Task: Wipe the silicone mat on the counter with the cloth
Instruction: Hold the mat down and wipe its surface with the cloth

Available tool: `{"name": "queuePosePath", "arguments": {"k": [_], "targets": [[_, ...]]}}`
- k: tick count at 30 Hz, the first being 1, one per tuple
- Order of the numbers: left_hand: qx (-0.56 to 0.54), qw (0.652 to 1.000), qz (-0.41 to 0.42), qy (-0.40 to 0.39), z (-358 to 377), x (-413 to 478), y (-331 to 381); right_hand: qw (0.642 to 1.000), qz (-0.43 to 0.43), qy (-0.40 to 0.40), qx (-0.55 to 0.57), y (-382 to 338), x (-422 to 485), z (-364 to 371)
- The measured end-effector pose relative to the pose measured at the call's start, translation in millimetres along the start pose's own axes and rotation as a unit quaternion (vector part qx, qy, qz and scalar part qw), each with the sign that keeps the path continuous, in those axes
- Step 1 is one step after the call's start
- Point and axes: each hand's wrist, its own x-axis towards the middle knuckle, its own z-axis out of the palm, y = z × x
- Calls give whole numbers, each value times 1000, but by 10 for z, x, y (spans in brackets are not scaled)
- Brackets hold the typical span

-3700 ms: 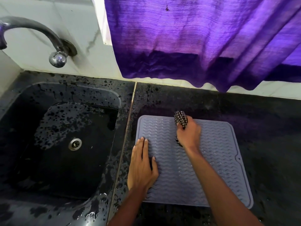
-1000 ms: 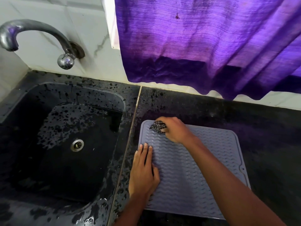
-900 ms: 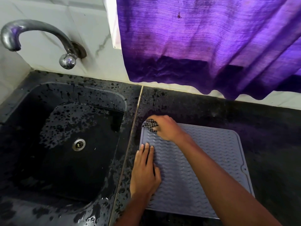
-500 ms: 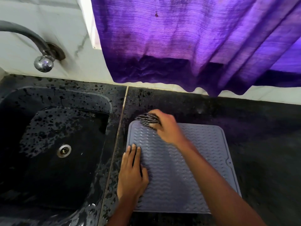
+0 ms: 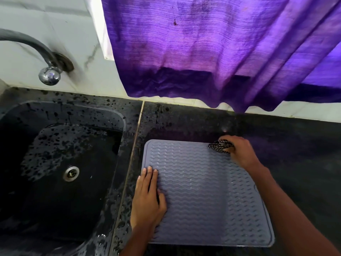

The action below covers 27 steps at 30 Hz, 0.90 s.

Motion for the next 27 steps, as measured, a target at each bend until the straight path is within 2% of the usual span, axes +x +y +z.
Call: {"name": "queuePosePath", "arguments": {"k": [5, 12, 19, 24, 27], "targets": [[4, 1000, -4, -8, 4, -6, 3, 999, -31, -13, 15, -313, 124, 94], [8, 1000, -5, -10, 4, -7, -4, 994, -73, -76, 7, -977, 372, 466], [18, 1000, -6, -24, -4, 13, 10, 989, -131, -72, 7, -1665, 444, 683], [23, 999, -6, -38, -14, 12, 10, 984, -154, -92, 23, -2048, 487, 788], [21, 999, -7, -37, -13, 13, 9, 986, -152, -74, -2, -2131, 449, 812]]}}
